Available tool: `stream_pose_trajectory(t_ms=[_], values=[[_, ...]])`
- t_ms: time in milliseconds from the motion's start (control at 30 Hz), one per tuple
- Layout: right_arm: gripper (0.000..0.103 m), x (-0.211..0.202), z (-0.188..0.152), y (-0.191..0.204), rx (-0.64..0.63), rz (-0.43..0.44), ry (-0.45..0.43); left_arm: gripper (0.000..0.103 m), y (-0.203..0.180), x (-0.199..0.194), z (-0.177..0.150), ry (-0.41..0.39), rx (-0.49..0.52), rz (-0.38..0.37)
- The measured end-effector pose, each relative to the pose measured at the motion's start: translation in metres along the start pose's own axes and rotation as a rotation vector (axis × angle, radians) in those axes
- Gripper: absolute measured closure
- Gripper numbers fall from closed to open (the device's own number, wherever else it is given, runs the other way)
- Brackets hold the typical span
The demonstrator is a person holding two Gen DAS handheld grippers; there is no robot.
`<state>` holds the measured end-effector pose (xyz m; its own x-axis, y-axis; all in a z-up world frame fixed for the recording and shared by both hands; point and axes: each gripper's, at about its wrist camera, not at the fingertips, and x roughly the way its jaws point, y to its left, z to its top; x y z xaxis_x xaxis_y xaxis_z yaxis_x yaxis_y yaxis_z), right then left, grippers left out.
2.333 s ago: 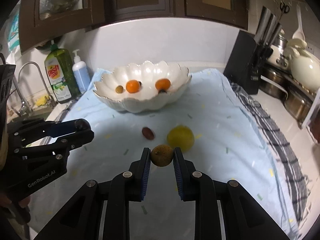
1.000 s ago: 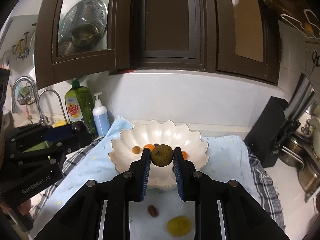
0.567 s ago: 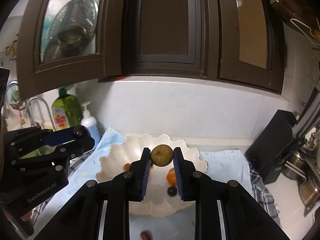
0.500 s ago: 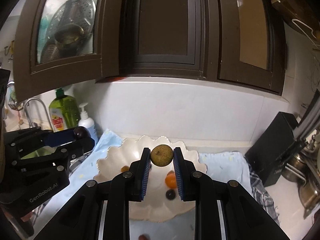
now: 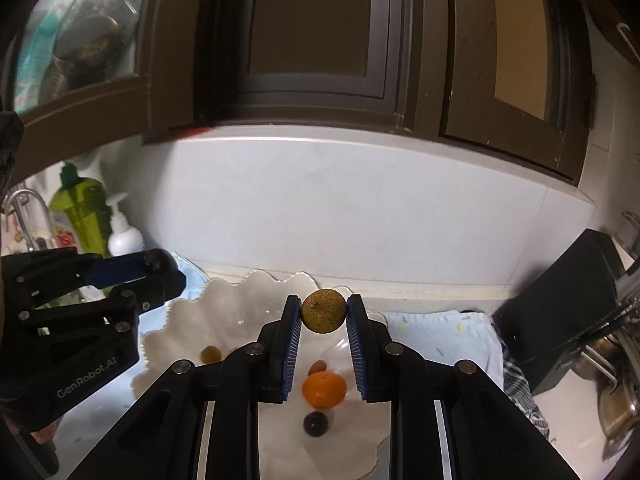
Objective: Organize fruits
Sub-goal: 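Lift both held fruits and carry them over the white bowl, then open the left tool to drop the grape while the right tool releases its fruit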
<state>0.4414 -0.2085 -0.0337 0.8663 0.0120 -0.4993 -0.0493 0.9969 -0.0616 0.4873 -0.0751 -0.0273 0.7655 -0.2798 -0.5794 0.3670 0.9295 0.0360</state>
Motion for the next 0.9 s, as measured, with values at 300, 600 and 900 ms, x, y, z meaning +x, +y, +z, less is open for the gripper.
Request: stream_pose_trajectory(t_ms=[300, 600, 900], values=[[0.078, 0.047, 0.003, -0.008, 0.002, -0.008, 0.079, 0.075, 0.002, 0.049, 0.006, 0.081, 0.012, -0.001], [0.078, 0.084, -0.004, -0.015, -0.004, 0.007, 0.168, 0.074, -0.002, 0.096, 0.002, 0.169, 0.036, -0.008], [0.07, 0.102, -0.01, -0.022, 0.01, 0.008, 0.213, 0.059, -0.005, 0.112, 0.0, 0.198, 0.043, -0.022]])
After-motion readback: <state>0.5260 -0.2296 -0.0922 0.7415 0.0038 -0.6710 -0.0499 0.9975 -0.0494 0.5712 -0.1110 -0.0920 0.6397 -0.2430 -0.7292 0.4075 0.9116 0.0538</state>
